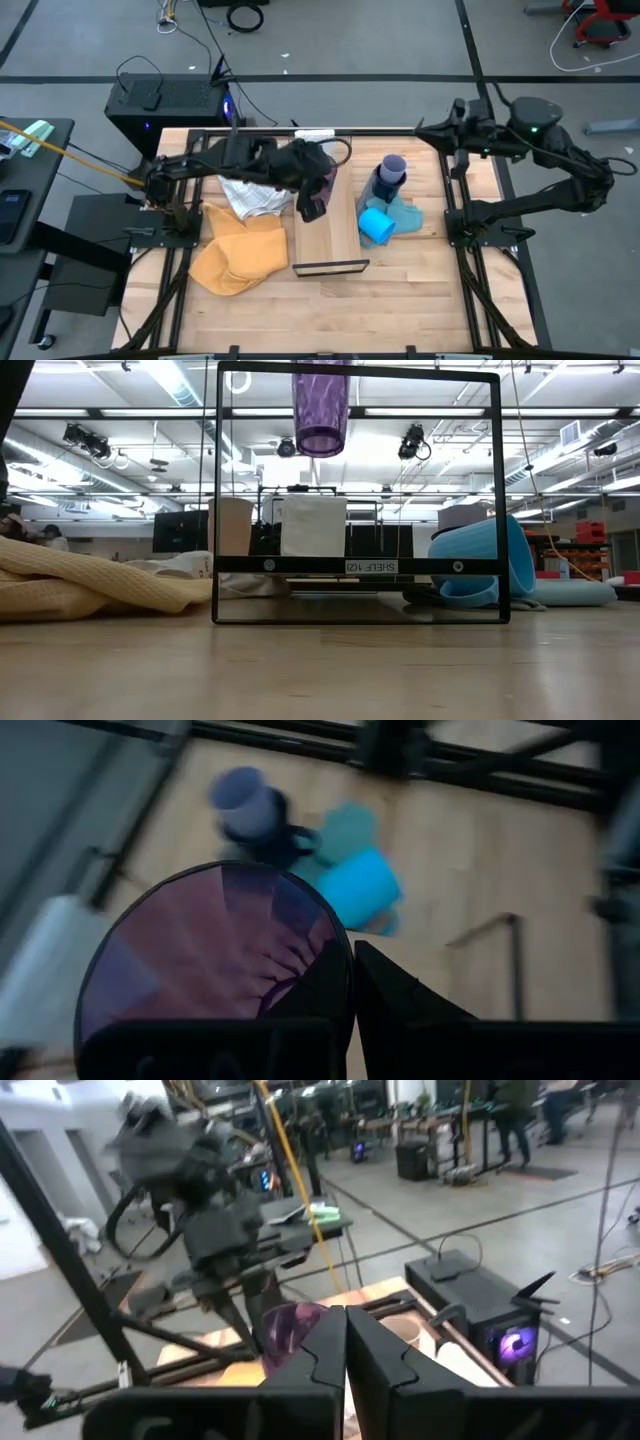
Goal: Stack small to large cups/mugs on shelf
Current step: Put the violet cup on the shelf
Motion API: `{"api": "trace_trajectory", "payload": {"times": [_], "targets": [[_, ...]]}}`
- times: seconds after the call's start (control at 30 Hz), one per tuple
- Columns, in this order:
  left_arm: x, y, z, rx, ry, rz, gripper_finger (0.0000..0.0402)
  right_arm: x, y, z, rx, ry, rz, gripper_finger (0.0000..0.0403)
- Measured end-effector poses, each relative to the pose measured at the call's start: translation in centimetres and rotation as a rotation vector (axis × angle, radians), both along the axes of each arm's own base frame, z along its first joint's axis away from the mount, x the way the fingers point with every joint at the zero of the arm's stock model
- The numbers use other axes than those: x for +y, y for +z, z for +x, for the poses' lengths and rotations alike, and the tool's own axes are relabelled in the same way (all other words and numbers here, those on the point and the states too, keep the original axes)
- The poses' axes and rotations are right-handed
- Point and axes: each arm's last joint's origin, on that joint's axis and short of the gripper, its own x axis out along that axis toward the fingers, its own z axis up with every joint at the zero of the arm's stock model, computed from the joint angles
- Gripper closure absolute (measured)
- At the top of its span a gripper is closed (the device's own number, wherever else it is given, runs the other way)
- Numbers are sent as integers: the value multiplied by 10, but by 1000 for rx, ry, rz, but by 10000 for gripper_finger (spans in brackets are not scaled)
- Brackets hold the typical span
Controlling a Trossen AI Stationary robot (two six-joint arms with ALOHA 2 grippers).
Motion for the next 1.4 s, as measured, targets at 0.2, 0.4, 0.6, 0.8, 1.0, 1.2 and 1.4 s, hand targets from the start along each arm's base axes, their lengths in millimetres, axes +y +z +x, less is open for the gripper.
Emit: {"api": "trace_trajectory", "payload": {"times": [0.2,0.4,0.6,0.8,1.0,1.2,1.4], "targets": [[-24,-4,2,-50,178,10,388,0,2,-8,-20,-25,-4,388],[-46,-22,8,8,235,-56,388,0,1,-7,-11,-37,-3,388],[-61,-42,18,20,361,-51,388,0,0,-9,4,-34,-1,388],[-68,-55,26,7,430,-24,388,0,-1,-8,3,-34,38,388],[-80,-72,30,67,457,-10,388,0,-1,-8,-5,-41,70,388],[-92,-85,25,103,541,52,388,-1,-2,-4,-5,-82,113,388],[-101,-80,22,33,537,69,388,-3,-5,5,13,-99,140,388]]}}
